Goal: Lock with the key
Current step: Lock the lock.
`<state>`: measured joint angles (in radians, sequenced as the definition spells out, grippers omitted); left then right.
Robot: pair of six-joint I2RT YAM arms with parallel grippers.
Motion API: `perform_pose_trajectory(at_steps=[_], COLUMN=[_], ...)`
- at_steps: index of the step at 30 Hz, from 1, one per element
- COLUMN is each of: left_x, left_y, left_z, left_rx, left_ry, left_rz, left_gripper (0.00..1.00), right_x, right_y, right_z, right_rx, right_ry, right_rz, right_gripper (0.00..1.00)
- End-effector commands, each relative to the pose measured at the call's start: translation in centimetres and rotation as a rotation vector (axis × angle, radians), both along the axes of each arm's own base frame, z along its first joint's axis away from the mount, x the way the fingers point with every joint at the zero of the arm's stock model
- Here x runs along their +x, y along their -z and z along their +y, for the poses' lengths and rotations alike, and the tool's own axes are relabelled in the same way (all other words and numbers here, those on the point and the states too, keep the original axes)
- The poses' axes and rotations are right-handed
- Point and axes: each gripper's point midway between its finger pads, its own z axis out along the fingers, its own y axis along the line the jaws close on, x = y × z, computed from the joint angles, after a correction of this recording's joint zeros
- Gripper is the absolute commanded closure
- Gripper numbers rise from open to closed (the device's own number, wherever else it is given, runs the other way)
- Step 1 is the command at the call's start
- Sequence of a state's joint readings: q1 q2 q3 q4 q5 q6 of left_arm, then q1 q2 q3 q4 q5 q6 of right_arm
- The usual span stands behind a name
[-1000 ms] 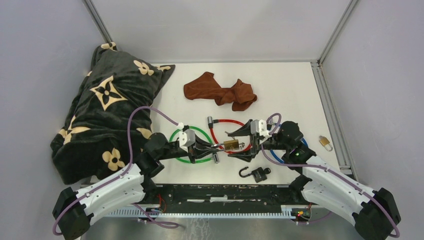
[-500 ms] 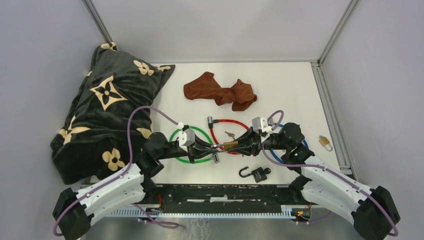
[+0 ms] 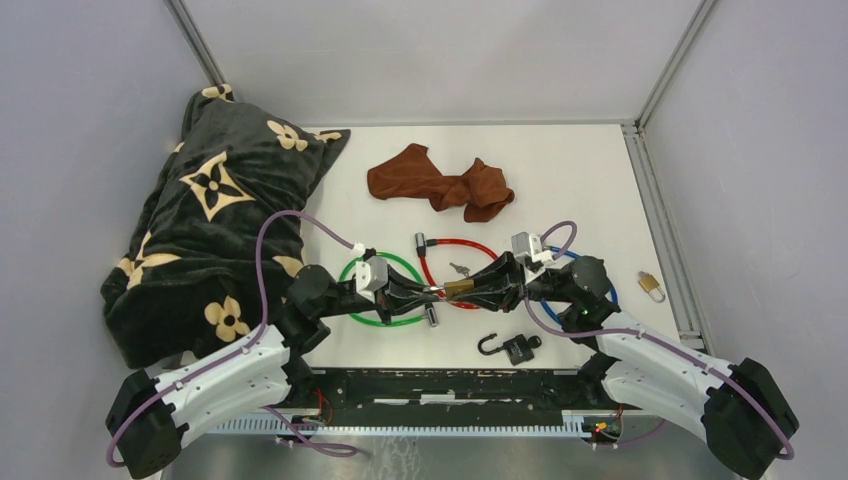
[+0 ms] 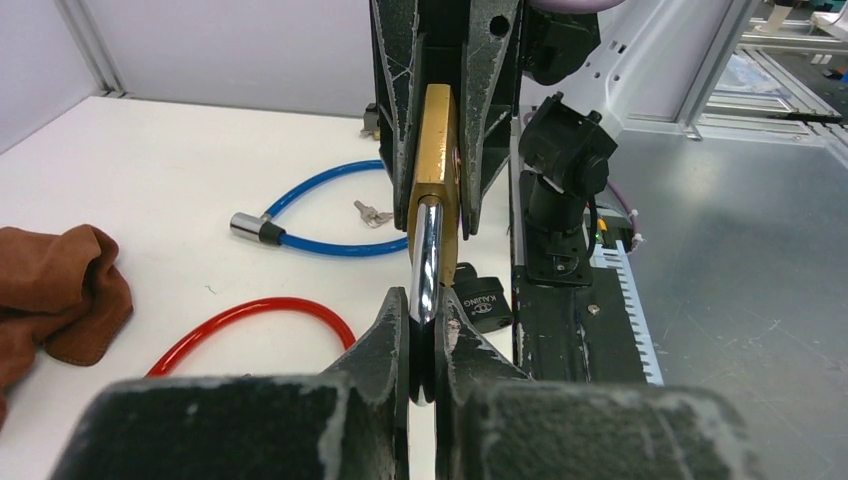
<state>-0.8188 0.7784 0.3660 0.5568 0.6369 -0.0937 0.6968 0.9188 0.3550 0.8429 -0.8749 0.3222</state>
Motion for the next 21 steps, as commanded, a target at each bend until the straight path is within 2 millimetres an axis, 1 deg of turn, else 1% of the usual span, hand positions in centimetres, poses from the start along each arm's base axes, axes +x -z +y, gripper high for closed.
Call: perform_pose_trajectory(at_steps=[1, 3, 4, 6, 10, 17, 19, 21], left_x=[-2.5, -2.7, -2.7, -2.3, -1.0, -1.2, -1.5, -2.1], left_y=[-7.9, -7.9, -8.2, -9.1, -11.2, -12.0, -12.0, -11.4], left_z=[-1.0, -1.3, -1.4, -1.3, -0.7, -1.2, -1.6, -2.1], left_rx=[-0.225, -0.234, -0.244, -0.269, -0.318, -0.323, -0.31, -0.289], left_ry=[0.084, 0.086, 0.082, 0.056, -0.027, -0.008, 0.017, 0.049], left_rz=[-0.168, -0.155, -0.155, -0.177, -0.205, -0.217, -0.208, -0.184], left_gripper=[0.98, 0.98, 0.98, 0.98, 0.98, 0.98, 0.98, 0.98], right_x=[-1.8, -1.5, -1.4, -1.1, 0.1, 1.2, 1.2, 1.2], right_y=[-3.1, -3.2, -2.8, -1.8, 1.0, 3.6, 3.6, 3.0], right_z=[1.5, 1.8, 1.9, 1.9, 1.9, 3.0, 3.3, 3.6], right_rx=[0.081, 0.086, 0.077, 0.051, -0.02, -0.085, -0.078, -0.058], right_ry=[-0.065, -0.048, -0.046, -0.031, 0.026, 0.018, 0.009, -0.004], right_rz=[-0.033, -0.027, -0.019, -0.012, 0.005, 0.054, 0.065, 0.064], right_gripper=[1.0, 1.0, 1.0, 1.0, 1.0, 1.0, 1.0, 1.0])
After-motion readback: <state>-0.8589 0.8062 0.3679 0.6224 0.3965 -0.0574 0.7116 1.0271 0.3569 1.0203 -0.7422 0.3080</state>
